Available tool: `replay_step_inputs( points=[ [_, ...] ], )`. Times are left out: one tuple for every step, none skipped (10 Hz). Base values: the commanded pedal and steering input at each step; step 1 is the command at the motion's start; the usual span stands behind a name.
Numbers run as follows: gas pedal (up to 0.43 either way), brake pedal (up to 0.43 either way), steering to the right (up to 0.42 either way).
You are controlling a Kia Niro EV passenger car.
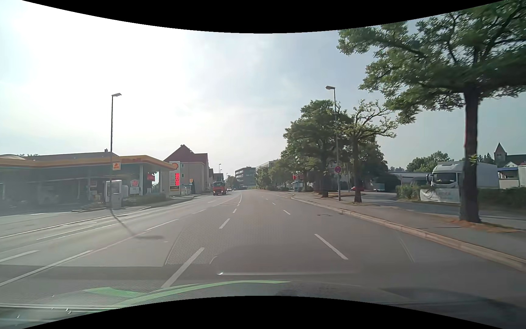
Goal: Follow the waypoints while adhering to traffic rules and regulations
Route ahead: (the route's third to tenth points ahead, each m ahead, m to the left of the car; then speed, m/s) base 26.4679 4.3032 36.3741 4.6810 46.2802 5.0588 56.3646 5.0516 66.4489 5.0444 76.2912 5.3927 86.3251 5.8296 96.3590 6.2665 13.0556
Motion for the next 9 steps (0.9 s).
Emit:
replay_step_inputs(
  points=[
    [0.098,0.0,-0.01],
    [0.11,0.0,-0.011],
    [0.11,0.0,-0.011],
    [0.11,0.0,-0.011],
    [0.11,0.0,-0.011],
    [0.11,0.0,-0.011],
    [0.118,0.0,-0.011],
    [0.118,0.0,-0.011],
    [0.118,0.0,-0.011]
  ],
)
